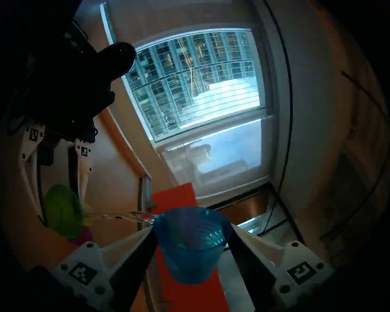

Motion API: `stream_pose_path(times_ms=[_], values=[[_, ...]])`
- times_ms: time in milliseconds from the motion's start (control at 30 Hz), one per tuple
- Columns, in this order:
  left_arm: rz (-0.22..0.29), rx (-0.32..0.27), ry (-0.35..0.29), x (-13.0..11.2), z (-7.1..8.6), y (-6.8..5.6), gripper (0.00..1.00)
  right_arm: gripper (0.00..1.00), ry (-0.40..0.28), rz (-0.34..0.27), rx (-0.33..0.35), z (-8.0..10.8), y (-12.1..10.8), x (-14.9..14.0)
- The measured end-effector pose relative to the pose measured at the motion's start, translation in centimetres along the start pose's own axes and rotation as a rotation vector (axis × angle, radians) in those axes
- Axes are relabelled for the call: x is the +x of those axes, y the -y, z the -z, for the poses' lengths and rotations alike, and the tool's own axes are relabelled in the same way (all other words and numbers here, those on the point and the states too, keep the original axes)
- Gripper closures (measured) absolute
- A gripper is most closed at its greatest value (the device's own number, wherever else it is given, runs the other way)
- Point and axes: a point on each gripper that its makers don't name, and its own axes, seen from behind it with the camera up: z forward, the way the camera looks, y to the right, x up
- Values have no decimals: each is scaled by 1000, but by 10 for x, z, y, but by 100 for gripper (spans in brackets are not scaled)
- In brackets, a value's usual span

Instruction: Pour water

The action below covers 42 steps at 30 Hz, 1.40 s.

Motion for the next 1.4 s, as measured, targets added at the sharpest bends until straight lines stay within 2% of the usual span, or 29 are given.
stream_pose_path(times_ms=[367, 1400], values=[[-2, 1, -2, 2, 0, -1, 14, 9, -4, 38, -13, 2, -7, 2], [-11, 4, 0, 5, -2, -2, 14, 9, -2, 197, -39, 4, -19, 15]])
